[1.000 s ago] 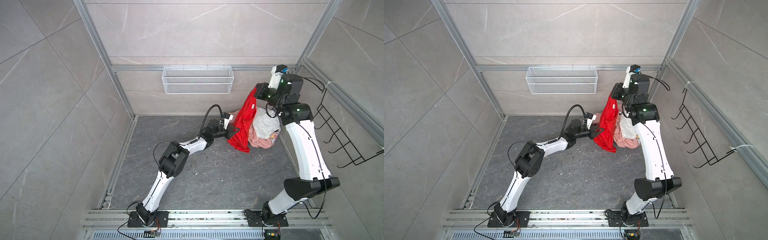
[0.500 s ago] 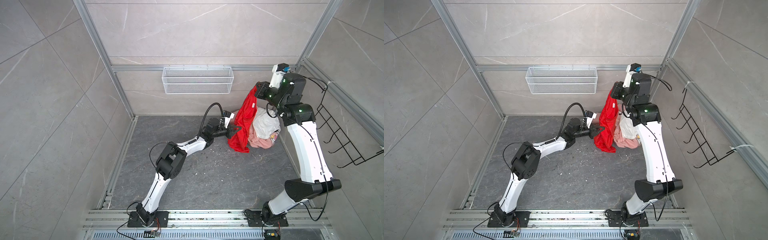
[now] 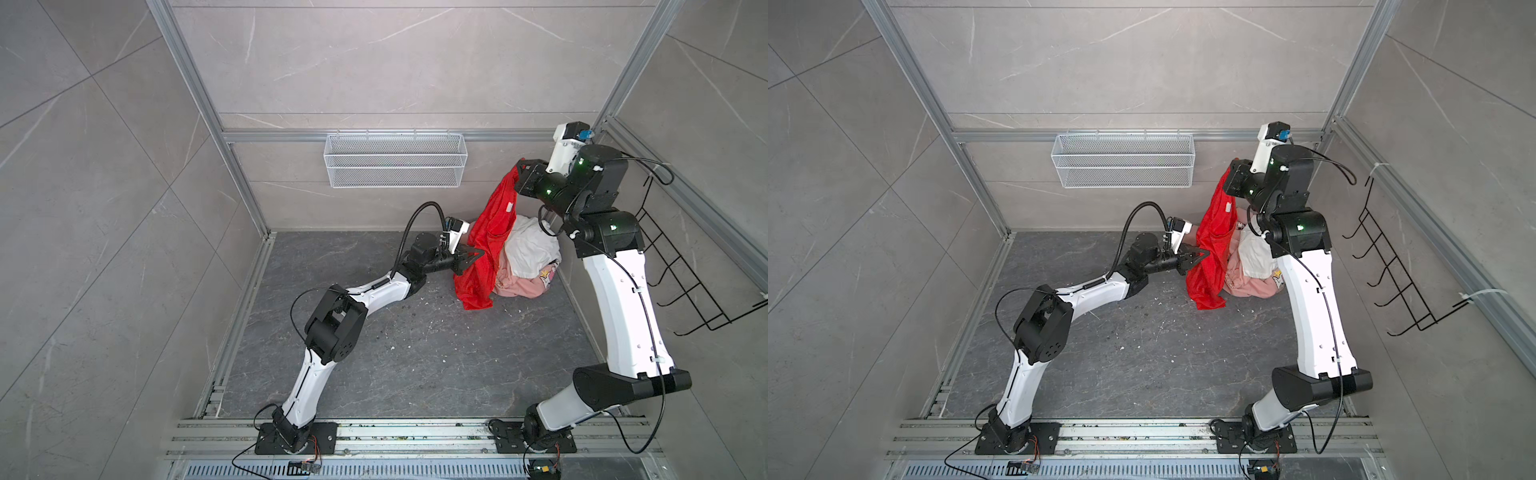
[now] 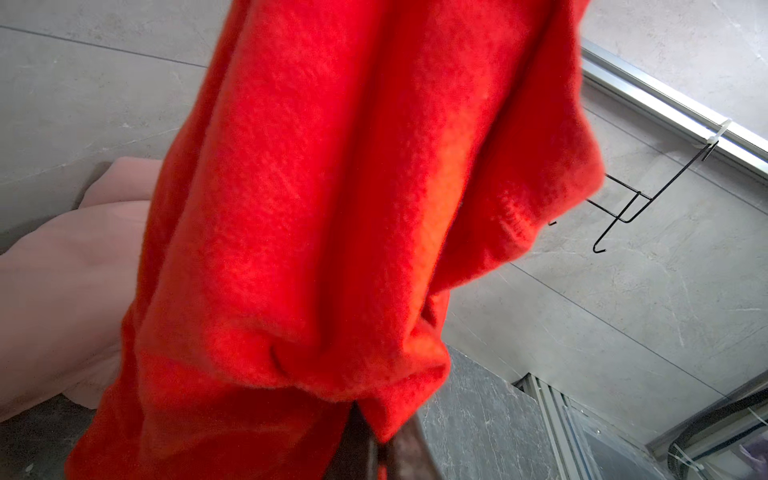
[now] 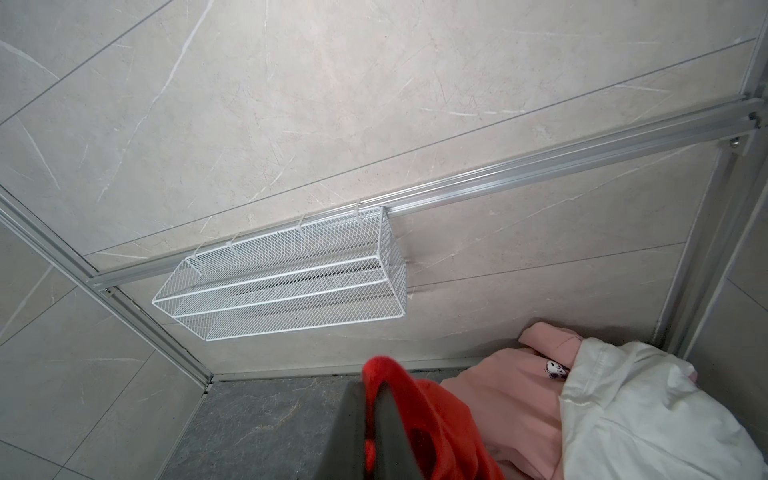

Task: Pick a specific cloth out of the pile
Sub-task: 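Raise the right gripper higher while the left gripper holds the garment's lower part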

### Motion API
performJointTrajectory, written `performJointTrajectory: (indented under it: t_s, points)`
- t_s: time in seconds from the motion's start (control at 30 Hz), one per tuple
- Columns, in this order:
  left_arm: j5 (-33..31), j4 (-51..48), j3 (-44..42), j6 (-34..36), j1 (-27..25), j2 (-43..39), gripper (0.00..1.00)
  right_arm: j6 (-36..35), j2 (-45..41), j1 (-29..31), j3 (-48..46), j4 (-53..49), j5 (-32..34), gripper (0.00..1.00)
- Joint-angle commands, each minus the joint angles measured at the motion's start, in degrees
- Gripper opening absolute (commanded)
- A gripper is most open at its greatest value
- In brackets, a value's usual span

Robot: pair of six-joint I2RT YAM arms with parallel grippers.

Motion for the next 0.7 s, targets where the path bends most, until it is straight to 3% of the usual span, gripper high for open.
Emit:
performJointTrajectory:
  t_s: [0.0,0.67]
  points:
    - [-0.3,3.8,-0.7,2.0,-0.5,-5.1,0.00,0.2,-1.5,0.4,3.0,0.6,-0.5,0.00]
    - [-1.0,4.3,-2.4,5.0,-0.8,-11.8,0.00,-0.8,0.7,3.0,14.8,-3.4,-1.7,0.00]
